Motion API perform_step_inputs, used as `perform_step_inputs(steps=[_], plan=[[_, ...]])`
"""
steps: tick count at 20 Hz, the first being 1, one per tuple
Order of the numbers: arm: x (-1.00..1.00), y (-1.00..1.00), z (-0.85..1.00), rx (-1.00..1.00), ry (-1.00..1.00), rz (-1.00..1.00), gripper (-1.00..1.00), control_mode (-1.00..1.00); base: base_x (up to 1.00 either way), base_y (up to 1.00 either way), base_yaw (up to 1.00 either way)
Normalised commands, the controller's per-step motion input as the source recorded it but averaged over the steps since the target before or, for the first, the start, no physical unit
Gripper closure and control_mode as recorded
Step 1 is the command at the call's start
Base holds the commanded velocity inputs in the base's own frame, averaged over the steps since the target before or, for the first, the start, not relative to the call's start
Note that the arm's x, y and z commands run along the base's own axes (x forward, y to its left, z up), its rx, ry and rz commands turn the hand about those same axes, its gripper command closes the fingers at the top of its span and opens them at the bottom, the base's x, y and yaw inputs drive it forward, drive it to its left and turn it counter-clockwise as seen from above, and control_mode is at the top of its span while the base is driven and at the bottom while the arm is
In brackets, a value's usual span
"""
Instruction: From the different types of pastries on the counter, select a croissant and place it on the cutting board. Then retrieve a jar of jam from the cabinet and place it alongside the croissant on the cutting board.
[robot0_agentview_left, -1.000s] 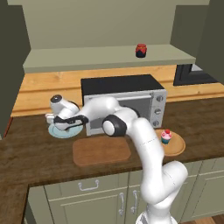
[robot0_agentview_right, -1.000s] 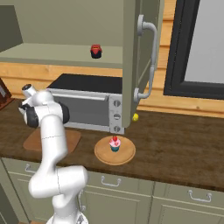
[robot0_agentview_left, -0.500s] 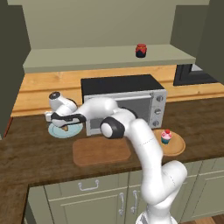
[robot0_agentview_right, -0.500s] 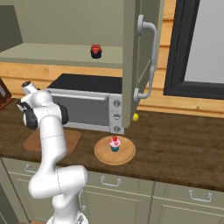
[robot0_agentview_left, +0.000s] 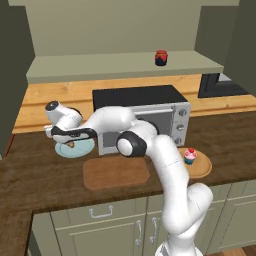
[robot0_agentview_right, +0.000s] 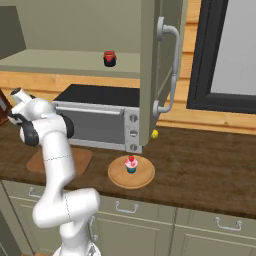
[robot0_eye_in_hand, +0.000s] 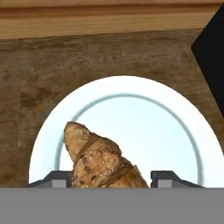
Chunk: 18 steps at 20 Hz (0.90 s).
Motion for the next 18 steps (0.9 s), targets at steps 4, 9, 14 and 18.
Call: perform_step_inputs(steps=[4, 9, 14, 18], plan=[[-0.98, -0.02, 0.40, -0.02, -0.05, 0.03, 1.00, -1.00, 0.00, 0.00, 0.00], [-1.00, -0.13, 0.07, -0.02, -0.10, 0.02, 1.00, -1.00, 0.00, 0.00, 0.00], [-1.00, -0.33, 0.09, 0.00, -0.09, 0.00, 1.00, -1.00, 0.00, 0.00, 0.00], [-0.67, -0.47, 0.10, 0.00, -0.05, 0.00, 1.00, -1.00, 0.00, 0.00, 0.00]])
